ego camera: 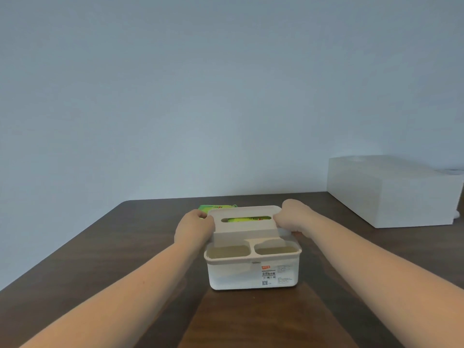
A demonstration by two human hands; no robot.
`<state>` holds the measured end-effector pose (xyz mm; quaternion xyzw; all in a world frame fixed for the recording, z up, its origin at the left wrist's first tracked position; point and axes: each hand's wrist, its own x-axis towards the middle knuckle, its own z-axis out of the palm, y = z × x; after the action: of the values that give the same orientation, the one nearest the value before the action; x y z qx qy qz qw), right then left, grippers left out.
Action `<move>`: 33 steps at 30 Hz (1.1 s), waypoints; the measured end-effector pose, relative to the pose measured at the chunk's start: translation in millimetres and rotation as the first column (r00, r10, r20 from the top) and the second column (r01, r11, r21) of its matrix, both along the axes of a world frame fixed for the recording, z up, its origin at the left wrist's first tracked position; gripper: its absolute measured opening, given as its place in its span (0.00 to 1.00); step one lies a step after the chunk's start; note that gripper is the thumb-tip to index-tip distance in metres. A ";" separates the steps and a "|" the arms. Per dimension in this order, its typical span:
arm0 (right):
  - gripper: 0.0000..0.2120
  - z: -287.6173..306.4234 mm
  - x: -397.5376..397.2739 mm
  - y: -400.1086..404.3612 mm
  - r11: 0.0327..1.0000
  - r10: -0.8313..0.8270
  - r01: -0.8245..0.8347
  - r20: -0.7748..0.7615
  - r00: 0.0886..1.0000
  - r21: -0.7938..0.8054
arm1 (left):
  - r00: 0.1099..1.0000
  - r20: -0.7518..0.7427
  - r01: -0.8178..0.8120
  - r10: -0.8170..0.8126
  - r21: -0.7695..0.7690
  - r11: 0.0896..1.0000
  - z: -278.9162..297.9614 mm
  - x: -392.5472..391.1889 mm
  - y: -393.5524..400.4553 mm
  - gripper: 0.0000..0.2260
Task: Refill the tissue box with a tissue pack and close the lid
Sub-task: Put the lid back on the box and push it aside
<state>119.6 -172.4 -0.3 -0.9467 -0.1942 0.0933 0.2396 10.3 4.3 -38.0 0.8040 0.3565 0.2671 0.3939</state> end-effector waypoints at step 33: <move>0.13 -3.1 13.6 8.7 0.964 0.065 -0.042 0.079 0.995 -0.264 | 0.962 -0.068 0.256 -0.264 -0.110 0.960 11.2 14.3 -0.9 0.17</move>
<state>133.1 -163.7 -3.4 -0.9676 -0.2159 0.0832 0.1013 24.6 3.4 -26.8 0.8334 0.2766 0.1615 0.4505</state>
